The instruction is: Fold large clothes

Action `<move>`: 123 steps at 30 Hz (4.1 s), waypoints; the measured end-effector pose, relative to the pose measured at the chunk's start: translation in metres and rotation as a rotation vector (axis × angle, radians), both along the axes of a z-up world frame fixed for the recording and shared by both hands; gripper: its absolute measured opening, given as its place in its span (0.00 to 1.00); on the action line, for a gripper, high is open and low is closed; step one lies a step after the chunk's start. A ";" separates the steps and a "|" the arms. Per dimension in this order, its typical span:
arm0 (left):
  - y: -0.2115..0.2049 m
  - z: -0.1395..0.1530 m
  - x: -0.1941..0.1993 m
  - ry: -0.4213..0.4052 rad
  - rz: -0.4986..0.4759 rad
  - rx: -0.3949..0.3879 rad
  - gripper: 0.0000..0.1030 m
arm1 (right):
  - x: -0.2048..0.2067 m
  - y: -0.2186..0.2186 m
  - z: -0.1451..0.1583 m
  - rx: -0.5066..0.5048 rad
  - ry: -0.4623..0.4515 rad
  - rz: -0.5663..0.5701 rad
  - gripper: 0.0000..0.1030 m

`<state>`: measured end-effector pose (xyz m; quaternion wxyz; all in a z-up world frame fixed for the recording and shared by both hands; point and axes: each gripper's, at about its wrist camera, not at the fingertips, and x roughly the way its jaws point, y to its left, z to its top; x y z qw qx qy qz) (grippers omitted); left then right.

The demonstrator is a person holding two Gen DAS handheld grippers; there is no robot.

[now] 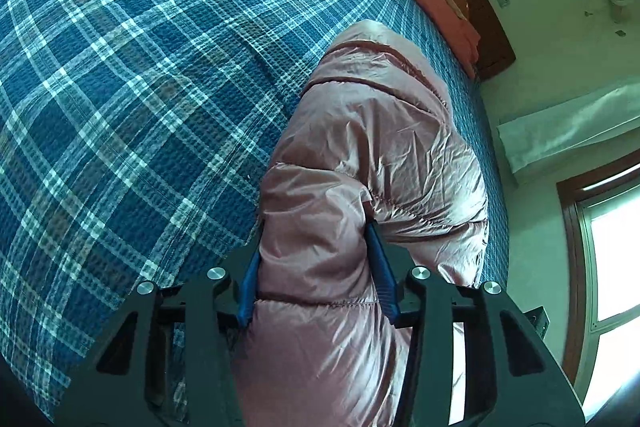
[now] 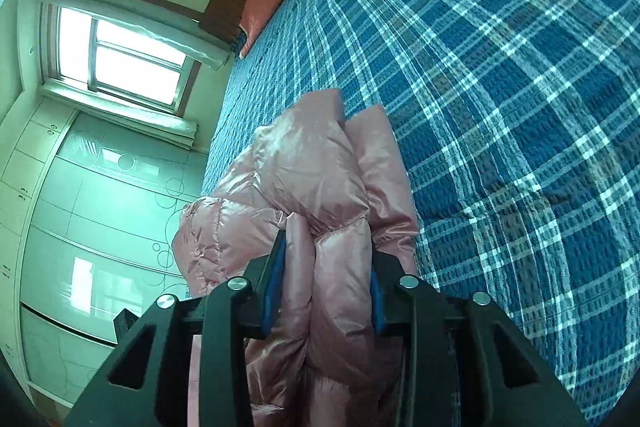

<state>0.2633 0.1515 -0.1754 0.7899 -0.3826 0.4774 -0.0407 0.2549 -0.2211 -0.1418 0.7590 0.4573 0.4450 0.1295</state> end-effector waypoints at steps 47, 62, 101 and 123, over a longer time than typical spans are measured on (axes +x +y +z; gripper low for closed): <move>-0.007 0.008 -0.134 -0.071 -0.049 -0.038 0.45 | -0.159 0.027 -0.006 0.120 -0.050 -0.014 0.30; 0.002 0.018 -0.166 -0.062 0.040 -0.007 0.57 | -0.215 0.007 -0.004 0.146 -0.062 -0.100 0.41; -0.034 0.148 -0.295 -0.339 0.037 0.771 0.94 | -0.373 0.118 0.164 -0.784 -0.196 -0.045 0.69; -0.053 0.187 -0.324 -0.422 0.017 0.781 0.97 | -0.395 0.154 0.212 -0.895 -0.333 -0.025 0.75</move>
